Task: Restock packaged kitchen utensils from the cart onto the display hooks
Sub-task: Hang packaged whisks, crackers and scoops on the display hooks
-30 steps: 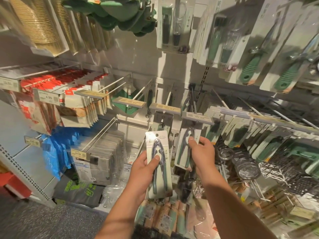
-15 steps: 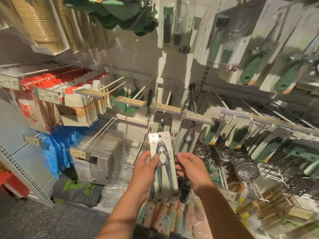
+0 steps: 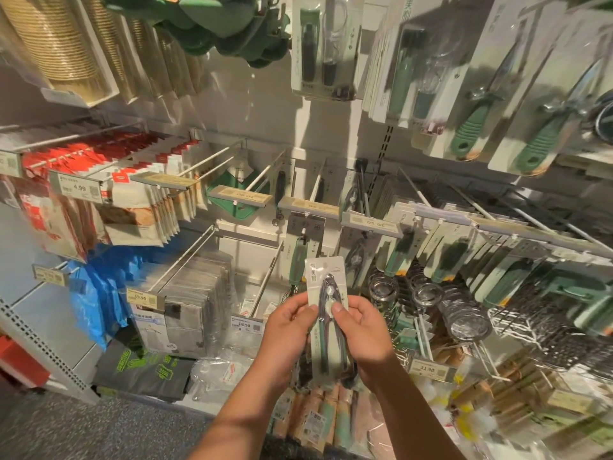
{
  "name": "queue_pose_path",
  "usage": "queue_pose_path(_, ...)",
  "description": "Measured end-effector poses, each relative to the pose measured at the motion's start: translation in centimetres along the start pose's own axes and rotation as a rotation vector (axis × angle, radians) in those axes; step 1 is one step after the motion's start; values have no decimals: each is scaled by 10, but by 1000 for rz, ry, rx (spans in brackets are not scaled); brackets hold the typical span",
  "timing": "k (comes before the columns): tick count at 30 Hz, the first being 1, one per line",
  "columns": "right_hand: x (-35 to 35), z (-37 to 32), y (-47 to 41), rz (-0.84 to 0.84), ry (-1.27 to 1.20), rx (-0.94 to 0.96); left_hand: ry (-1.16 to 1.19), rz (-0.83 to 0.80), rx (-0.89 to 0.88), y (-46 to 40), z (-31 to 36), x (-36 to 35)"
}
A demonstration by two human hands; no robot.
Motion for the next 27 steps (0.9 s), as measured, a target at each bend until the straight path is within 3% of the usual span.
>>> queue_pose_path(11,45,-26,4,233,46,111,21,-52,51,-3,-11,-15)
queue_pose_path(27,55,-34,-30,307,118,52,37,3,39,-1,-6,-1)
Point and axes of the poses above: each hand's wrist, its own y-axis away from the middle knuckle, its own x-axis out of the back of the hand, z = x × y, the point moved 10 cm from there along -y, towards the middle knuckle, and after that the axes turned 12 degrees about -z, right-handed, at the moved point
